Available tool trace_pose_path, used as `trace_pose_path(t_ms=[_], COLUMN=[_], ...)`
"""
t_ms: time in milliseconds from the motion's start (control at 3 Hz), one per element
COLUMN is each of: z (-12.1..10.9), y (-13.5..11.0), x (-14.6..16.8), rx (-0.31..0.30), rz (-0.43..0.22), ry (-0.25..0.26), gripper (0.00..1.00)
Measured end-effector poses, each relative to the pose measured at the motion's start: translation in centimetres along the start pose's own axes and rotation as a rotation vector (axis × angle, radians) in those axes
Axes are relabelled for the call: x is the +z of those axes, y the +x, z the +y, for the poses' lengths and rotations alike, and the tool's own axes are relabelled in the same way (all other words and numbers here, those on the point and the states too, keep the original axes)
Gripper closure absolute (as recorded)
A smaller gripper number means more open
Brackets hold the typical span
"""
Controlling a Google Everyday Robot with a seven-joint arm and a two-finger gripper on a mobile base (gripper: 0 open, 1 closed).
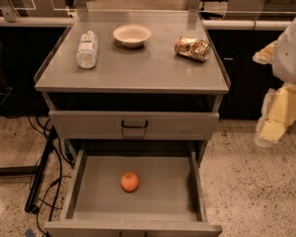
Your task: Pick orange from middle drawer and place on counter
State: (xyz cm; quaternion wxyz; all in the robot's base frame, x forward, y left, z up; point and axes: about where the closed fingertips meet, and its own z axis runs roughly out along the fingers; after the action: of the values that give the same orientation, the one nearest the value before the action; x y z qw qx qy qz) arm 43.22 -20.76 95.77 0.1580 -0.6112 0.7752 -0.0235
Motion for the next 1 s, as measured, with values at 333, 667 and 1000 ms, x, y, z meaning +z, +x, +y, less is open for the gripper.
trace_pose_path(t_ms=[333, 667, 1000], z=[2.4, 5.2, 7.1], y=[-0.9, -2.1, -3.4], x=[3.3, 7.0, 10.7], rx=[-0.013, -0.032, -0.015], rz=[-0.065, -0.167, -0.299], ry=[-0.027, -0.040, -0.051], gripper=[0.00, 0.00, 0.00])
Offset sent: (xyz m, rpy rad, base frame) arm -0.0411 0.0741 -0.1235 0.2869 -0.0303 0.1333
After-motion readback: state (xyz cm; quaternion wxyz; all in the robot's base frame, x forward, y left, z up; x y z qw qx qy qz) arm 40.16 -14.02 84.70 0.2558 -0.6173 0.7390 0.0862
